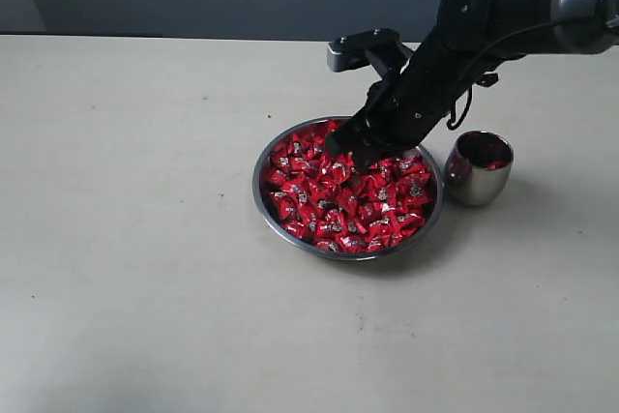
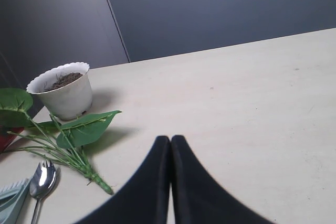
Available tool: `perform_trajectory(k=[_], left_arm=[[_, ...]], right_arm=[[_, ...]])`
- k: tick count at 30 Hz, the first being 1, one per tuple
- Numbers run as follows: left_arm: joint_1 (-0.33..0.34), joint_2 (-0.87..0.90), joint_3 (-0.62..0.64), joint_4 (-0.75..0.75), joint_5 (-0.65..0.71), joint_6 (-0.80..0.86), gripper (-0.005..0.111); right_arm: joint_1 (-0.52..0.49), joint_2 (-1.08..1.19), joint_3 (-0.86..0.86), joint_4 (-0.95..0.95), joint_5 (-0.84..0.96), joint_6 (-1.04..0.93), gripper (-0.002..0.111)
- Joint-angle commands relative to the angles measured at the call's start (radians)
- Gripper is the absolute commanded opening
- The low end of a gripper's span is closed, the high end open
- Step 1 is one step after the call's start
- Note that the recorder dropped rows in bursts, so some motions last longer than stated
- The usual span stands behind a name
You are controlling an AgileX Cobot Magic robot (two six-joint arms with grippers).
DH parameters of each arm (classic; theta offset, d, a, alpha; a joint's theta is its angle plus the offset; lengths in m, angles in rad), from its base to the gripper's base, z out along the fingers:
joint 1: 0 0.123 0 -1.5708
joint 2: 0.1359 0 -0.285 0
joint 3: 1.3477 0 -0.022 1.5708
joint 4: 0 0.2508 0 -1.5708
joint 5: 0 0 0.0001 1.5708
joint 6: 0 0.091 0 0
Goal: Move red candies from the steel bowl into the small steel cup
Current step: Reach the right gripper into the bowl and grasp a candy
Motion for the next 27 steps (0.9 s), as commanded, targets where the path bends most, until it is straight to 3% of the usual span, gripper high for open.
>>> perform_trajectory(k=[1,6,9,22,25,27], left_arm=[[-0.003,-0.004,0.004,0.005,-0.011,-0.004,0.000],[-0.003,-0.004,0.004,0.005,-0.011,-0.004,0.000],[-0.003,-0.004,0.004,0.005,-0.011,-0.004,0.000],[-0.003,-0.004,0.004,0.005,-0.011,-0.004,0.000],[-0.003,-0.004,0.004,0.005,-0.011,-0.004,0.000],[-0.003,-0.004,0.004,0.005,-0.011,-0.004,0.000]], right_arm=[[0.002,-0.015,-0.003,-0.008,0.014,0.002,0.003],[0.002,0.022,-0.003,0.026,0.016,0.002,0.037],[0.002,0.053,-0.003,0.050,0.016,0.002,0.045],[0.002,0.155,-0.004,0.121,-0.023,0.011,0.043],[0.002,0.159,-0.004,0.153,-0.022,0.011,0.025],[0.002,0.159,-0.004,0.158,-0.022,0.011,0.005]])
